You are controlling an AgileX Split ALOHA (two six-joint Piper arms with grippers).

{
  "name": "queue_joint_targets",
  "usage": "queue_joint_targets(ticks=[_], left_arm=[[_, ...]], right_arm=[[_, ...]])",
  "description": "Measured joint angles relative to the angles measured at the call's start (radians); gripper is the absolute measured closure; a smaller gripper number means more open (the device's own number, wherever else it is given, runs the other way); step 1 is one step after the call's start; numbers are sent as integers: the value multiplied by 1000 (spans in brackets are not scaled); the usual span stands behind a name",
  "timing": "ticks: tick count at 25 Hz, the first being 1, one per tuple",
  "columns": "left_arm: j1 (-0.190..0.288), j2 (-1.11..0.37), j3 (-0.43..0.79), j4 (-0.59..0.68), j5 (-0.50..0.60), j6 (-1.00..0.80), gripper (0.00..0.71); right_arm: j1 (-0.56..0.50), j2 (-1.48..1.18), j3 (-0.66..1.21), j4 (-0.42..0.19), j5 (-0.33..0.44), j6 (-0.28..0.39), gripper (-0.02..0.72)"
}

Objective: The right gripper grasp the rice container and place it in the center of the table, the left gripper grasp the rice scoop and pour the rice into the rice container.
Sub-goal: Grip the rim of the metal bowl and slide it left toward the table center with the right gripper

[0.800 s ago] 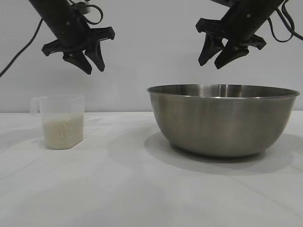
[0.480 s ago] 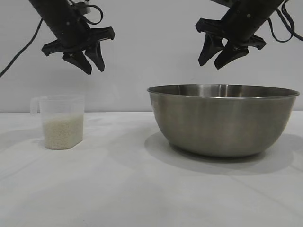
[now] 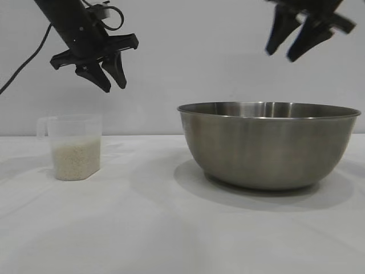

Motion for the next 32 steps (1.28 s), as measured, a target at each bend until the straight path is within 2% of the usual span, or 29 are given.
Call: queue_joint_targets(ticks=[3,5,7,13,20,23,27,29,32], left_arm=[[0,0,0,0,9,0,504],[0,0,0,4,20,2,504],[0,0,0,6,29,2,504],[0,-15,0,17,33,2,504],[0,-28,0,26,53,2,504],[0,-28,0,28,56,2,504],[0,-28,0,34,56,2,504],[0,-28,0,45,56,2,504],[0,-28,0,49,56,2,504]], right_arm=[[-13,-5,0,-105,169,65,352],[-13,-5,0,-134,245,81,352],[-13,-3,0,-141,279,89,352],[-13,60,0,-143,298,93,352],[-13,181,0,-143,287,94,352],[-13,208,0,-142,284,94,461],[-13,210,-2,-140,279,94,645],[-13,210,-2,-140,272,94,703],[5,210,-2,-140,250,97,703]])
